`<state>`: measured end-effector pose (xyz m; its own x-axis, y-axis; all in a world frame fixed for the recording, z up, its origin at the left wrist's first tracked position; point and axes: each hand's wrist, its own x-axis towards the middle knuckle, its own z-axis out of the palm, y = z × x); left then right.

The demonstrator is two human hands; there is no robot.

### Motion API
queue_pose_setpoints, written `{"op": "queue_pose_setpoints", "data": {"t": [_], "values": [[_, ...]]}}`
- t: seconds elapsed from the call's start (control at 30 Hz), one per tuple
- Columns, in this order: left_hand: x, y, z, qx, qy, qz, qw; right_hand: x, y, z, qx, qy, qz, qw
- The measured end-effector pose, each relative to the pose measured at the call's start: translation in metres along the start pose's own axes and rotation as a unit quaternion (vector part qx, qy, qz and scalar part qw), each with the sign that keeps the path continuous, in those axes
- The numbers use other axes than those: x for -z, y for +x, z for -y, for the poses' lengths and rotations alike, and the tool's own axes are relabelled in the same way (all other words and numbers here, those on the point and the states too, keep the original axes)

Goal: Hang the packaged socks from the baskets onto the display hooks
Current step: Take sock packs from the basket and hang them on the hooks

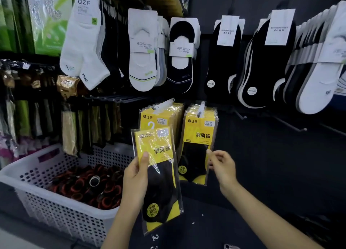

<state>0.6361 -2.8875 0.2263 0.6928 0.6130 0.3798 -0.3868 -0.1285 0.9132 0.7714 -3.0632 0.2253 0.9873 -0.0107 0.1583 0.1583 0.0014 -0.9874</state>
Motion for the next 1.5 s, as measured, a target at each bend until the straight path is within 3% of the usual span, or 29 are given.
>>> {"op": "queue_pose_setpoints", "data": {"t": [0.2, 0.3, 0.4, 0.63, 0.93, 1.17, 1.5], "values": [[-0.018, -0.01, 0.0, 0.022, -0.019, 0.057, 0.998, -0.013, -0.049, 0.024, 0.0, 0.016, 0.195, 0.981], [-0.027, -0.017, -0.001, 0.036, -0.033, 0.089, 0.995, -0.014, -0.061, 0.026, -0.002, 0.03, 0.236, 0.971], [-0.032, -0.022, -0.001, 0.053, -0.049, 0.104, 0.992, -0.007, -0.063, 0.026, 0.016, 0.072, 0.21, 0.975], [-0.038, -0.026, 0.003, 0.073, -0.03, 0.182, 0.98, 0.01, -0.038, 0.038, 0.037, 0.125, 0.047, 0.99], [-0.04, -0.021, 0.022, 0.093, -0.013, 0.176, 0.98, -0.01, -0.008, 0.044, 0.041, 0.033, 0.05, 0.997], [-0.061, 0.007, 0.046, 0.093, 0.013, 0.17, 0.981, -0.022, 0.021, 0.028, -0.032, 0.053, -0.024, 0.998], [-0.06, 0.002, 0.097, 0.106, 0.081, 0.151, 0.979, 0.026, -0.002, -0.044, -0.084, 0.035, 0.018, 0.996]]}}
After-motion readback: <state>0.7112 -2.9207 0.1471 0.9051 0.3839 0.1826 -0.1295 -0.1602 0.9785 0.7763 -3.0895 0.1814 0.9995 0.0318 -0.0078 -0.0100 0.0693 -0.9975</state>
